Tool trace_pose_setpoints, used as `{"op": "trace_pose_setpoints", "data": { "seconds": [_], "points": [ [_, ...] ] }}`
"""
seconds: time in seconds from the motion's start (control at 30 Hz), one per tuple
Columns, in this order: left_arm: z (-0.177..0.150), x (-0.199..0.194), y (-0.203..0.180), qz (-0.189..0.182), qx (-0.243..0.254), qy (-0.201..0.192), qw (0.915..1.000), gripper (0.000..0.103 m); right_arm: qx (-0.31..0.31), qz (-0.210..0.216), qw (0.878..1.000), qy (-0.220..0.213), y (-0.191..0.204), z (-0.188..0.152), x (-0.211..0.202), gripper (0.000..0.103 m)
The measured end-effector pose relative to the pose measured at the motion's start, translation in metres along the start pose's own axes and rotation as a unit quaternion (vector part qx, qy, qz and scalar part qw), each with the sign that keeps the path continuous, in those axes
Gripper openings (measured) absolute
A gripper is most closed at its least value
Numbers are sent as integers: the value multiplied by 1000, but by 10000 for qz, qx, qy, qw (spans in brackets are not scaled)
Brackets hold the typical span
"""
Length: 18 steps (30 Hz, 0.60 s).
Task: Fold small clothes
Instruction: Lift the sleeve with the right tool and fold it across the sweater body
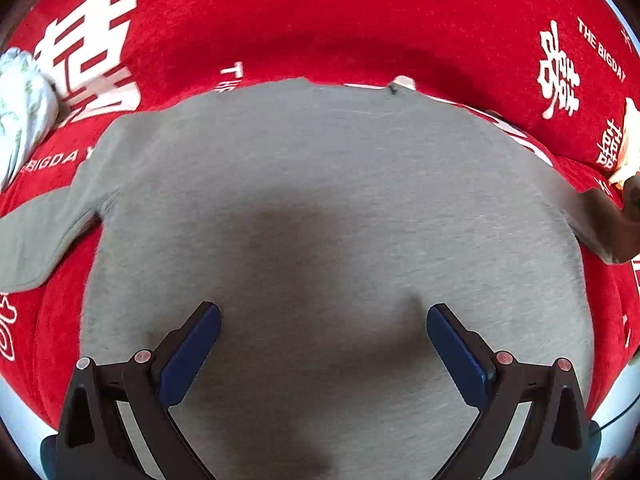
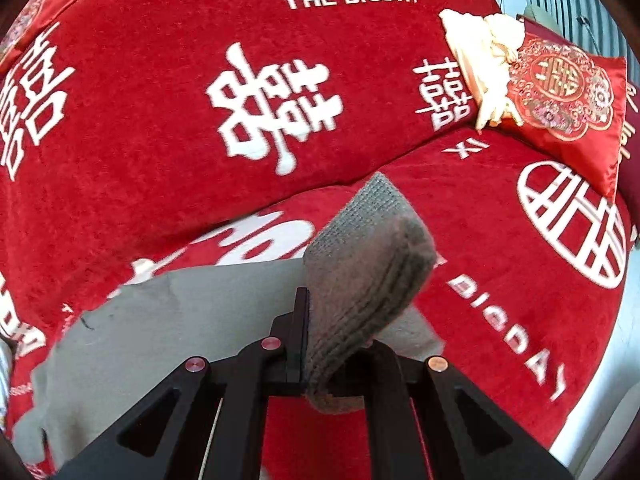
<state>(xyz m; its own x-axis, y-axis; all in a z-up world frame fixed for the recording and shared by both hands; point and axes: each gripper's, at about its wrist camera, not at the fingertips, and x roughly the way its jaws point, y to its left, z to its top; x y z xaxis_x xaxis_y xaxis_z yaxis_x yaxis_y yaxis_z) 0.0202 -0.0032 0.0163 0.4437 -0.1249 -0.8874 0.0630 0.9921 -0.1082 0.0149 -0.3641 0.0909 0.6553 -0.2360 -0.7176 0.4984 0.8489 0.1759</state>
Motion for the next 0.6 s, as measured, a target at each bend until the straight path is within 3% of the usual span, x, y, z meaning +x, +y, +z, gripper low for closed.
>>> {"op": "trace_pose_setpoints", "data": {
  "seconds": [0.6],
  "points": [
    [-6,-20,72,-81,-430,-119,9990,103,-1013,523,9933,187,170,-41,5,7]
  ]
}}
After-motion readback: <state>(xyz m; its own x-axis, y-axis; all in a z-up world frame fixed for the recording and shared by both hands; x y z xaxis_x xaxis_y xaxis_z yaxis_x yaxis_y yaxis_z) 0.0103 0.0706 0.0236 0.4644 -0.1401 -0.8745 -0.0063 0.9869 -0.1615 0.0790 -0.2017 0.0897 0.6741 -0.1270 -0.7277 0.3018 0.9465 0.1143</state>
